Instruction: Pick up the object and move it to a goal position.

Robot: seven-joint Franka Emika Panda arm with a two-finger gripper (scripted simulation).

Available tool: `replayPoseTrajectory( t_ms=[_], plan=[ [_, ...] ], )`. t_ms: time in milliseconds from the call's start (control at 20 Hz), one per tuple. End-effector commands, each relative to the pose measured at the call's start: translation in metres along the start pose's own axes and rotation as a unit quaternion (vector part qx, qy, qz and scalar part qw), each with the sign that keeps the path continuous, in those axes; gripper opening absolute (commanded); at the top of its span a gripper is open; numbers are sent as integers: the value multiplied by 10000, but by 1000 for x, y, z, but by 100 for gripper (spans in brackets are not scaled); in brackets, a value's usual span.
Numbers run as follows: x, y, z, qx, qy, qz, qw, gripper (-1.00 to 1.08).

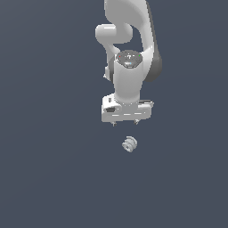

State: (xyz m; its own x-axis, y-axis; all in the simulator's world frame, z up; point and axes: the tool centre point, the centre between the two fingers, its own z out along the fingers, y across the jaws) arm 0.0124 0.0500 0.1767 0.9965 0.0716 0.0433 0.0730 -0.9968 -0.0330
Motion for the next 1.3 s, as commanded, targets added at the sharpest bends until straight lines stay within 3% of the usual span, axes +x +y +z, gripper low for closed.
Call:
replayPoseTrajectory(
  t_ms=[0, 600, 900, 1250],
  plan=[
    [1, -1, 2, 1, -7, 100, 10000, 100],
    [12, -9, 26, -22, -72, 1151, 9933, 100],
    [19, -15, 44, -62, -109, 1892, 9819, 100],
    [26, -21, 64, -130, -136, 2726, 9619, 100]
  ],
)
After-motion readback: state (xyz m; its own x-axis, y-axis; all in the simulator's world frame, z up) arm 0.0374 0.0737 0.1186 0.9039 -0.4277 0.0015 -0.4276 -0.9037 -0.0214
